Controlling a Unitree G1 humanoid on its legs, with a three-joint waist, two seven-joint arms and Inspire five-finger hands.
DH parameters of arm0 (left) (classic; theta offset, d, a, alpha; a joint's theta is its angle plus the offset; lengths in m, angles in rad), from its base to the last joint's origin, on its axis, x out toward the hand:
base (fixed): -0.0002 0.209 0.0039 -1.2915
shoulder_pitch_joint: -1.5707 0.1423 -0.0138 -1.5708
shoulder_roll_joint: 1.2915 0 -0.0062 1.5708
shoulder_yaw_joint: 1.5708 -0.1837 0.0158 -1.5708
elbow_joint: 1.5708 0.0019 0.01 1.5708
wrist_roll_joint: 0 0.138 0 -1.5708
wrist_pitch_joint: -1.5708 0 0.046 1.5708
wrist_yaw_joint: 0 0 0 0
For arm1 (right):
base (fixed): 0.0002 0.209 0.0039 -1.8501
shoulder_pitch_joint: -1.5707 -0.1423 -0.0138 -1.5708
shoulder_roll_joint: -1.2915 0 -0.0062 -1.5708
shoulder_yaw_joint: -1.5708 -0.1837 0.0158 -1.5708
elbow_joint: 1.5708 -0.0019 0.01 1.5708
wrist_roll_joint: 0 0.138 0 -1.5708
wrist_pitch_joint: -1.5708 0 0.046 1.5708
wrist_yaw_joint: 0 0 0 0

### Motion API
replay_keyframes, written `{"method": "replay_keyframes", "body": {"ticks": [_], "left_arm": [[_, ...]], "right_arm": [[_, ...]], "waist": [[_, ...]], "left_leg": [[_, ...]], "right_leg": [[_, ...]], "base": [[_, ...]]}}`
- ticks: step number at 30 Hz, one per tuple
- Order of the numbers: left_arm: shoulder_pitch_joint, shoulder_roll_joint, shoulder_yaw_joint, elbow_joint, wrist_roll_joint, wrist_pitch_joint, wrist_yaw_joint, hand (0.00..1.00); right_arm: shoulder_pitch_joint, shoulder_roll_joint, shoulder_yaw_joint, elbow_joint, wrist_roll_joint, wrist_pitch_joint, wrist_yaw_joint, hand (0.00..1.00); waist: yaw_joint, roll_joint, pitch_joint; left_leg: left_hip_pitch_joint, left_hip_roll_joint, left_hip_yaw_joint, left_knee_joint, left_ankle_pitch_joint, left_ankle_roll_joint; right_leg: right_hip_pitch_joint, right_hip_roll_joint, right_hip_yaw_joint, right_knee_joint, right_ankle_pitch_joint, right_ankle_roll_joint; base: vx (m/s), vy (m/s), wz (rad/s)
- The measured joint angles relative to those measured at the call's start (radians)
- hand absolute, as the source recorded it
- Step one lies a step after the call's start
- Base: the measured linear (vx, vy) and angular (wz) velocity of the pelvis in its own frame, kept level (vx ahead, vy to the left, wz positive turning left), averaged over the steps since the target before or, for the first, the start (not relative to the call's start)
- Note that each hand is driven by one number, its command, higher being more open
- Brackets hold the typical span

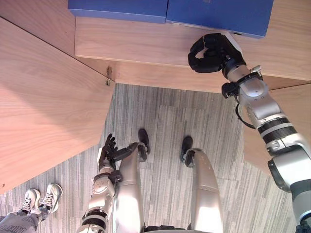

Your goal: Walk over to the cabinet, pick up the folder, carry it to the office cabinet, place the folder inside the office cabinet, then close the office cabinet door

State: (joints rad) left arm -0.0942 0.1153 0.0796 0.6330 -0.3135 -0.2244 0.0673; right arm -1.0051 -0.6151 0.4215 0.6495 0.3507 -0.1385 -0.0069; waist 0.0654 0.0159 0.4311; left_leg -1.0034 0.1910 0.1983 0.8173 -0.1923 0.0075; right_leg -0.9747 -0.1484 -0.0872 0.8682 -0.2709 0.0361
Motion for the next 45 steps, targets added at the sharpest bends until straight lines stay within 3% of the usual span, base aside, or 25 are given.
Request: {"method": "replay_keyframes", "body": {"ticks": [9, 18, 21, 24, 28, 31, 32, 33, 36, 40, 45], "left_arm": [[-0.056, -0.024, 0.011, -0.008, -0.002, -0.001, 0.079, 1.0], [-0.069, -0.076, 0.016, -0.055, -0.007, -0.007, 0.099, 1.0], [-0.067, -0.093, 0.032, -0.037, -0.012, 0.008, 0.101, 1.0], [-0.038, -0.097, 0.029, -0.03, -0.002, 0.032, 0.101, 1.0], [0.001, -0.093, 0.022, -0.015, 0.03, 0.041, 0.085, 1.0], [0.027, -0.079, -0.013, 0.068, 0.043, 0.047, 0.065, 1.0], [0.039, -0.074, -0.017, 0.107, 0.055, 0.048, 0.055, 1.0], [0.044, -0.068, -0.02, 0.149, 0.073, 0.053, 0.047, 1.0], [0.061, -0.052, -0.019, 0.207, 0.111, 0.077, 0.038, 1.0], [0.111, -0.04, -0.008, 0.218, 0.171, 0.083, 0.038, 1.0], [0.121, -0.018, 0.011, 0.289, 0.199, 0.094, 0.037, 1.0]], "right_arm": [[-0.173, 0.208, -0.104, 0.131, -0.2, 0.053, -0.199, 0.0], [-0.133, 0.22, -0.242, 0.097, -0.185, 0.094, -0.244, 0.0], [0.119, 0.216, -0.322, -0.205, -0.183, 0.094, -0.286, 0.0], [0.466, 0.276, -0.339, -0.449, -0.177, 0.054, -0.275, 0.0], [0.789, 0.4, -0.344, -0.562, -0.146, -0.01, -0.212, 0.0], [0.998, 0.469, -0.376, -0.538, -0.15, -0.024, -0.174, 0.0], [1.047, 0.484, -0.393, -0.495, -0.152, -0.026, -0.165, 1.0], [1.083, 0.495, -0.414, -0.427, -0.159, -0.032, -0.158, 1.0], [1.124, 0.53, -0.496, -0.204, -0.173, -0.03, -0.142, 1.0], [1.19, 0.555, -0.577, -0.005, -0.179, -0.017, -0.122, 1.0], [1.215, 0.573, -0.731, 0.088, -0.136, -0.004, -0.118, 1.0]], "waist": [[0.006, 0.002, -0.001], [0.002, 0.002, -0.001], [-0.005, 0.002, -0.001], [-0.02, 0.002, -0.001], [-0.053, 0.001, -0.001], [-0.073, -0.001, -0.056], [-0.091, -0.001, -0.082], [-0.113, -0.003, -0.108], [-0.136, -0.015, -0.16], [-0.144, -0.018, -0.231], [-0.172, -0.018, -0.292]], "left_leg": [[-0.036, -0.001, -0.002, -0.005, 0.008, 0.004], [-0.033, -0.016, -0.002, -0.036, 0.037, 0.018], [0.019, -0.013, 0.006, -0.05, 0.036, 0.018], [0.169, 0.002, 0.024, -0.1, 0.023, 0.011], [0.373, 0.005, 0.066, -0.198, 0.021, 0.008], [0.515, 0.002, 0.106, -0.309, 0.033, -0.002], [0.559, -0.005, 0.116, -0.357, 0.047, -0.007], [0.598, -0.018, 0.121, -0.4, 0.059, -0.01], [0.716, -0.04, 0.158, -0.509, 0.086, -0.017], [0.857, -0.064, 0.215, -0.624, 0.105, -0.031], [0.953, -0.085, 0.284, -0.707, 0.117, -0.035]], "right_leg": [[-0.026, 0.001, -0.007, -0.016, 0.01, 0.005], [-0.017, -0.009, -0.013, -0.051, 0.044, 0.009], [0.041, -0.005, -0.013, -0.085, 0.052, 0.016], [0.201, 0.02, -0.009, -0.178, 0.071, 0.02], [0.388, 0.04, 0.011, -0.297, 0.097, 0.023], [0.519, 0.064, 0.04, -0.444, 0.149, 0.027], [0.566, 0.07, 0.049, -0.513, 0.177, 0.031], [0.61, 0.073, 0.057, -0.575, 0.202, 0.035], [0.72, 0.08, 0.09, -0.704, 0.254, 0.044], [0.823, 0.077, 0.137, -0.794, 0.279, 0.05], [0.858, 0.08, 0.219, -0.845, 0.306, 0.053]], "base": [[0.0, -0.024, 0.0], [-0.06, -0.018, 0.03], [0.0, -0.013, -0.05], [0.04, -0.01, -0.2], [0.05, -0.005, -0.29], [0.12, 0.003, -0.39], [0.15, 0.022, -0.3], [0.19, 0.03, -0.27], [0.19, 0.011, -0.32], [0.11, 0.005, -0.35], [0.03, 0.018, -0.48]]}}
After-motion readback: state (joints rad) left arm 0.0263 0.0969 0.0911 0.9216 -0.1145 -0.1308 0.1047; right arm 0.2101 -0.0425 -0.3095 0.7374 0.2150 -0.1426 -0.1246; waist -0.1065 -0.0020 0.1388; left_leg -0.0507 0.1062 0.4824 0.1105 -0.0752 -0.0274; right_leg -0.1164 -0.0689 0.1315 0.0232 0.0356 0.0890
